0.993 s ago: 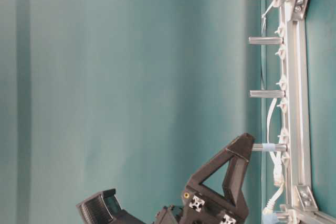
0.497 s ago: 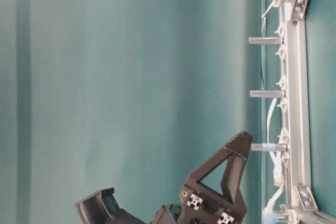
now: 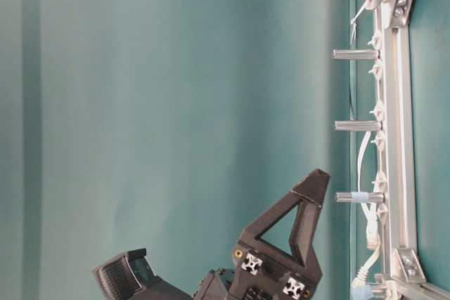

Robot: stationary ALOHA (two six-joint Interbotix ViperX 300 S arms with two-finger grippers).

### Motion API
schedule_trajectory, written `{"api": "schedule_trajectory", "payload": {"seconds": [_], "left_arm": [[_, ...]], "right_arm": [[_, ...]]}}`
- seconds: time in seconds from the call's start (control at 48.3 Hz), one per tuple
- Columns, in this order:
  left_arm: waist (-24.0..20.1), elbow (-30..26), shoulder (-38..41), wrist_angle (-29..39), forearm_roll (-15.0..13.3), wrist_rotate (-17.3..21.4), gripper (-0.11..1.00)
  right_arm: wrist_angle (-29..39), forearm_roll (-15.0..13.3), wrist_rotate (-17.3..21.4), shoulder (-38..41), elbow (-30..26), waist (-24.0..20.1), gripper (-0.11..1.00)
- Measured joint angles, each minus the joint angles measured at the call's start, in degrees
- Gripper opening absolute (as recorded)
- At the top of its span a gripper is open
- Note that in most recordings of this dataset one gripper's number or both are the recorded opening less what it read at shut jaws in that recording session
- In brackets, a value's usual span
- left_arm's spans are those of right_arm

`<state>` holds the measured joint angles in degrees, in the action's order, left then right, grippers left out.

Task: Insert the wire through the string loop located on the right side.
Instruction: 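Lift the USB cable and carry it right toward the zip-tie loop, then push the USB plug through the black zip-tie loop with the right gripper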

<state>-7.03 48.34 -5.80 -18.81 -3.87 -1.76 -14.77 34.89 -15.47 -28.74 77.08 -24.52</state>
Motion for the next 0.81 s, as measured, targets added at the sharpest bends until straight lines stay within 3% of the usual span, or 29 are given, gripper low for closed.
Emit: {"api": "schedule_trajectory", "payload": {"seconds": [0.517, 0.807], "left_arm": [[0.79, -0.09, 0.0, 0.09, 0.0, 0.0, 0.76], [0.97, -0.18, 0.0, 0.09, 0.0, 0.09, 0.76]], "right_arm": [[0.09, -5.89, 0.0, -0.09, 0.35, 7.82, 0.14], [0.09, -6.94, 0.0, -0.09, 0.35, 9.05, 0.14]]}}
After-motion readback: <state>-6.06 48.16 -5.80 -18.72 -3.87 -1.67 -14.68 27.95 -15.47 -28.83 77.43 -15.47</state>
